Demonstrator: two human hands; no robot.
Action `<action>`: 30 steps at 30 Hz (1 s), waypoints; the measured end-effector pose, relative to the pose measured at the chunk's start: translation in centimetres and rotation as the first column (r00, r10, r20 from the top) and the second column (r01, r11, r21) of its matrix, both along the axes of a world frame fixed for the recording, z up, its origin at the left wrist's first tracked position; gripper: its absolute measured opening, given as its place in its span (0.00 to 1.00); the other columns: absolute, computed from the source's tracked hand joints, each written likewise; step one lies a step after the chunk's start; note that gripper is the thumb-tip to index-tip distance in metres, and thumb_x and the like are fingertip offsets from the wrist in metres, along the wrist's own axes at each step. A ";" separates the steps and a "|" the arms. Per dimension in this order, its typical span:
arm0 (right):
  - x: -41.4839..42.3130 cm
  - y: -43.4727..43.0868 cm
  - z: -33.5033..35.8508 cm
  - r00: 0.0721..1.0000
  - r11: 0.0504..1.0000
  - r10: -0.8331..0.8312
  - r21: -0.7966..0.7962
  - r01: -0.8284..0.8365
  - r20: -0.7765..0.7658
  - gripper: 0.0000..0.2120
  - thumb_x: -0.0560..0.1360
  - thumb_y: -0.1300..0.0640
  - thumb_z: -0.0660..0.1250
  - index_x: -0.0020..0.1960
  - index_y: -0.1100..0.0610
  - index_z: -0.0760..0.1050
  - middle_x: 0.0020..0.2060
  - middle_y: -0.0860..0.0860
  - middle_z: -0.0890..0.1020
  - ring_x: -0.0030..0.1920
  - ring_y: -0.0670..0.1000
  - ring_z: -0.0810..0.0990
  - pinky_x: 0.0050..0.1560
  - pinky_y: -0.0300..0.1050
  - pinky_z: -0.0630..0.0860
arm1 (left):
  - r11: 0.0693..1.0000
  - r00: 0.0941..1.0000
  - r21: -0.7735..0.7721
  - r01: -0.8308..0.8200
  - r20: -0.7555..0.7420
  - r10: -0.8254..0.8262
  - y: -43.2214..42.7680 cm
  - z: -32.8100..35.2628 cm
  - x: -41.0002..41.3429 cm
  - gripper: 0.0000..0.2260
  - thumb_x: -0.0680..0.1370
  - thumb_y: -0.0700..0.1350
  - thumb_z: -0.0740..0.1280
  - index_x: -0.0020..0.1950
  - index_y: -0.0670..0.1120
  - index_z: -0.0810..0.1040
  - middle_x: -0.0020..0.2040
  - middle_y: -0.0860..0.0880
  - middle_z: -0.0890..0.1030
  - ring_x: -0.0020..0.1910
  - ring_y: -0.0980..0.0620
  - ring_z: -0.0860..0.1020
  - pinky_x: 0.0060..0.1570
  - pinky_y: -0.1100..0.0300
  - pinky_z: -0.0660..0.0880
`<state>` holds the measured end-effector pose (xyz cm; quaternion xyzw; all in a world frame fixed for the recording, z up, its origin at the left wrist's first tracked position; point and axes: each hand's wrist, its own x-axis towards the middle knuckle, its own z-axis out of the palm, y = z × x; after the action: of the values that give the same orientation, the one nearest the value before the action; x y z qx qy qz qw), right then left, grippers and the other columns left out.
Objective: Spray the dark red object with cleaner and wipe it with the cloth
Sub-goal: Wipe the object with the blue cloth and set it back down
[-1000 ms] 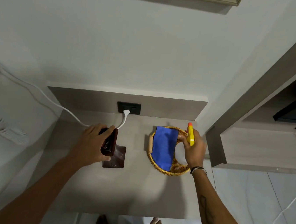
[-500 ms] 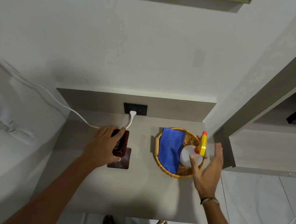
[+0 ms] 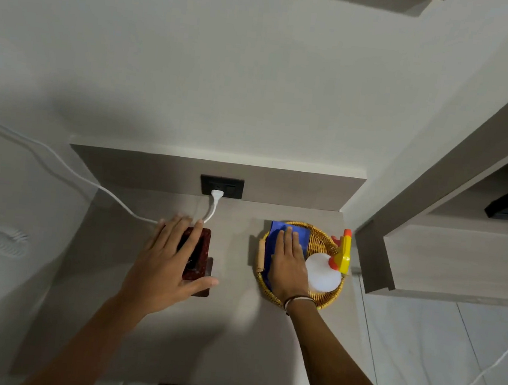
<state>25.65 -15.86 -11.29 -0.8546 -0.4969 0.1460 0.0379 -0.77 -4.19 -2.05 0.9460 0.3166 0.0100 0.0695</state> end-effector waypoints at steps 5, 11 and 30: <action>0.1 0.5 -2.4 0.999 0.992 0.010 -0.125 -0.005 0.041 0.35 0.87 0.52 0.53 0.84 0.63 0.36 0.84 0.64 0.40 0.85 0.65 0.41 0.85 0.62 0.48 | 1.000 1.000 0.029 -0.004 0.008 0.003 0.0 -0.4 0.0 0.52 0.75 0.81 0.55 0.85 0.42 0.61 0.84 0.38 0.65 0.85 0.37 0.59 0.83 0.35 0.55; 0.3 0.5 -4.4 0.999 0.987 0.003 -0.162 0.004 0.042 0.36 0.87 0.46 0.50 0.84 0.59 0.33 0.84 0.61 0.36 0.84 0.64 0.36 0.84 0.65 0.43 | 0.999 1.000 0.037 -0.007 0.019 0.006 0.0 -0.8 -0.2 0.52 0.76 0.81 0.54 0.86 0.43 0.61 0.85 0.39 0.64 0.86 0.39 0.57 0.83 0.35 0.56; 0.2 0.9 -5.0 0.971 0.963 -0.210 0.147 0.226 -0.118 0.41 0.80 0.65 0.68 0.85 0.60 0.47 0.84 0.61 0.56 0.84 0.63 0.55 0.82 0.62 0.60 | 0.996 0.993 -0.084 0.034 0.115 -0.024 0.6 -0.8 -0.6 0.52 0.75 0.79 0.58 0.85 0.43 0.61 0.84 0.41 0.64 0.86 0.39 0.58 0.84 0.34 0.51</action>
<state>25.84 -14.92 -16.33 -0.8898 -0.4072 0.1439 0.1474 -1.39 -3.55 -2.88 0.9445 0.2984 0.0492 0.1280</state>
